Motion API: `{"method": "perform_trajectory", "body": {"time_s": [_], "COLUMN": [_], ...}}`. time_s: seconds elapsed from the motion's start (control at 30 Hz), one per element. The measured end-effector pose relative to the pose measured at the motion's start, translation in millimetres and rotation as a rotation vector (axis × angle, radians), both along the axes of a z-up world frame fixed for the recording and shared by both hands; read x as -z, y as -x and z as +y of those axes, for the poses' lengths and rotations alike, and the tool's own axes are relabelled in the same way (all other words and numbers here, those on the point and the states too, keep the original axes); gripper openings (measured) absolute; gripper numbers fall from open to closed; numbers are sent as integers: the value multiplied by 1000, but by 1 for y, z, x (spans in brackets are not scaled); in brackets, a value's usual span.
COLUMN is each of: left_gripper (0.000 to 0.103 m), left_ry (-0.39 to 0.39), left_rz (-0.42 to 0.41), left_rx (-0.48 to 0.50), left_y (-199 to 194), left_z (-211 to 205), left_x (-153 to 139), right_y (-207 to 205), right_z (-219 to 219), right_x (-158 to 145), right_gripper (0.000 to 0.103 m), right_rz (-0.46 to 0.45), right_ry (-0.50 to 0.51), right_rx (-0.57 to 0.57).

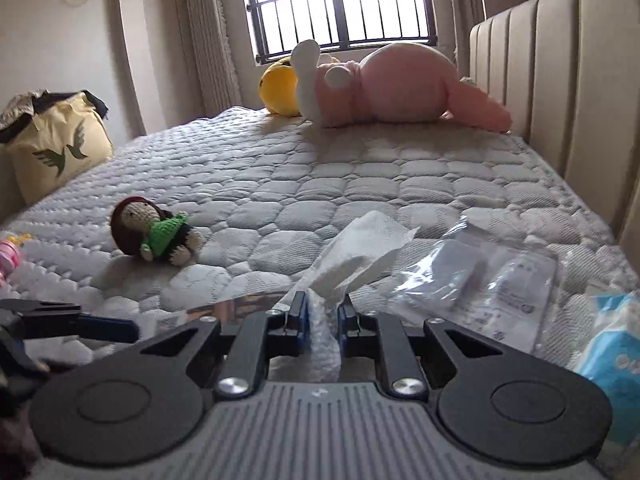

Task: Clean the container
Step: 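Wipe the tissue in the right gripper across the white box held by the left gripper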

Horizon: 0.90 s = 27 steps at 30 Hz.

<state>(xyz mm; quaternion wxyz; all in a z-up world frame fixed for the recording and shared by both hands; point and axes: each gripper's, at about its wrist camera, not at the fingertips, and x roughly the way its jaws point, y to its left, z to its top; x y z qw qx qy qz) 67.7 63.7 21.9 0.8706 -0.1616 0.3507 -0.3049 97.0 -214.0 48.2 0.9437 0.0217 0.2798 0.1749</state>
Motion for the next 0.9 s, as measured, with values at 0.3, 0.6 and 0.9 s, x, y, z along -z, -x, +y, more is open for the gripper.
{"method": "perform_trajectory", "body": {"time_s": [0.3, 0.6, 0.9], "left_gripper": [99, 103, 103], "left_ry": [346, 344, 471], "left_rz": [346, 405, 478], "left_rx": [-84, -125, -181], "left_y": [-31, -46, -68], "left_z": [13, -6, -22], "left_x": [26, 26, 41], "right_y": [16, 4, -20], "right_z": [27, -3, -46], "right_x": [3, 2, 30], "right_gripper": [18, 17, 21], "right_rz": [66, -30, 46], "right_ry": [-206, -47, -264], "right_rx": [-286, -73, 18]}}
